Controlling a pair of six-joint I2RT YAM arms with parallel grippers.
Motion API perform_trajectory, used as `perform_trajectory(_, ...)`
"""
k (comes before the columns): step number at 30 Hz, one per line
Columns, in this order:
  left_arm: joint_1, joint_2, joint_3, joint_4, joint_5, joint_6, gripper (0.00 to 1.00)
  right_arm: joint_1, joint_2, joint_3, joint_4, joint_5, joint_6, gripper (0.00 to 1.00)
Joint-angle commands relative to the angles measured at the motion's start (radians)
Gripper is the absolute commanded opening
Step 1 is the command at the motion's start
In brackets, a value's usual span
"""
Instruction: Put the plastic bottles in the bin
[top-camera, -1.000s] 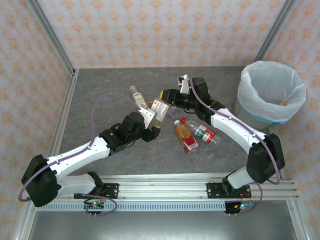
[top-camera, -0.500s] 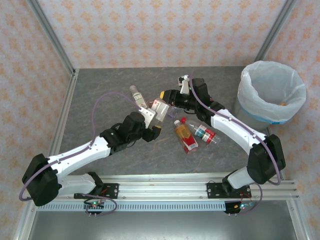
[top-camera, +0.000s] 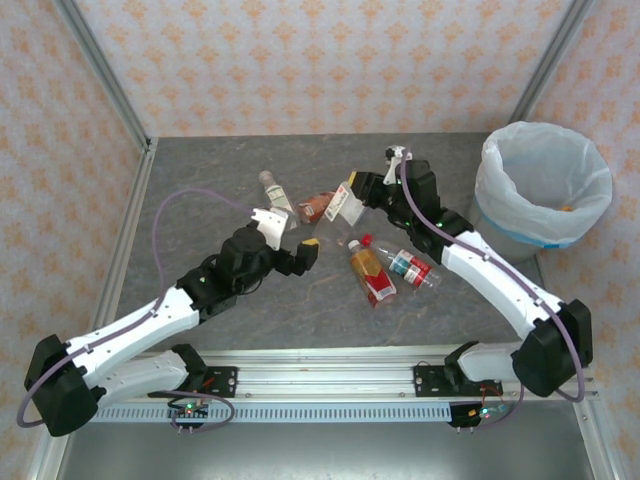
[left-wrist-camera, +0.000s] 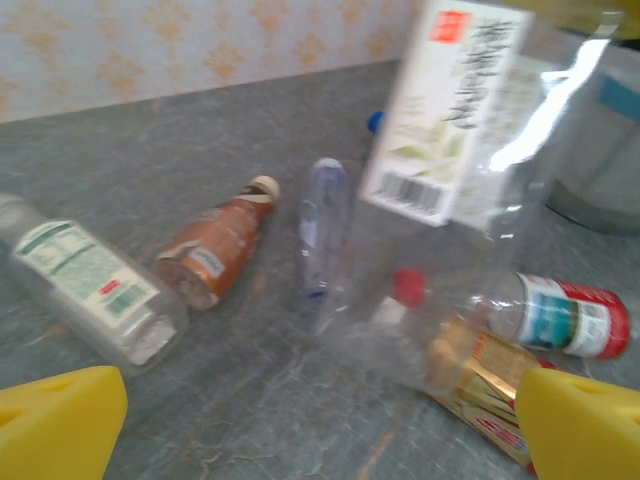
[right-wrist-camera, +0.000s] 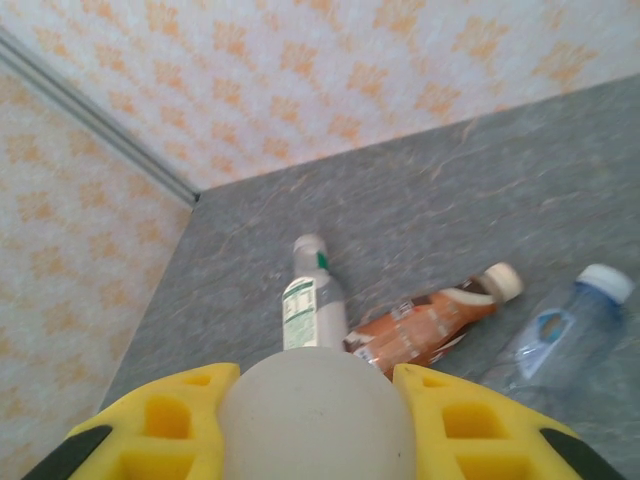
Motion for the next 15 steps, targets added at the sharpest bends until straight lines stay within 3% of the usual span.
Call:
perform_trajectory(1,0.017,-0.039,-0.038,0.046,-0.203,-0.077,1.00,-0.003,-0.074,-0.018,-0.006,0.131,-0.069,0.00)
perform_trajectory(6,0.061,-0.071,-0.085,0.022,-0.406,-0.218,1.00,-0.003,-0.156,-0.057,0.057,0.196,-0.131,0.00)
perform_trajectory(15,0.111,-0.045,-0.126,0.020,-0.450,-0.316,1.00,-0.003,-0.276,-0.140,0.246,0.304,-0.257,0.00)
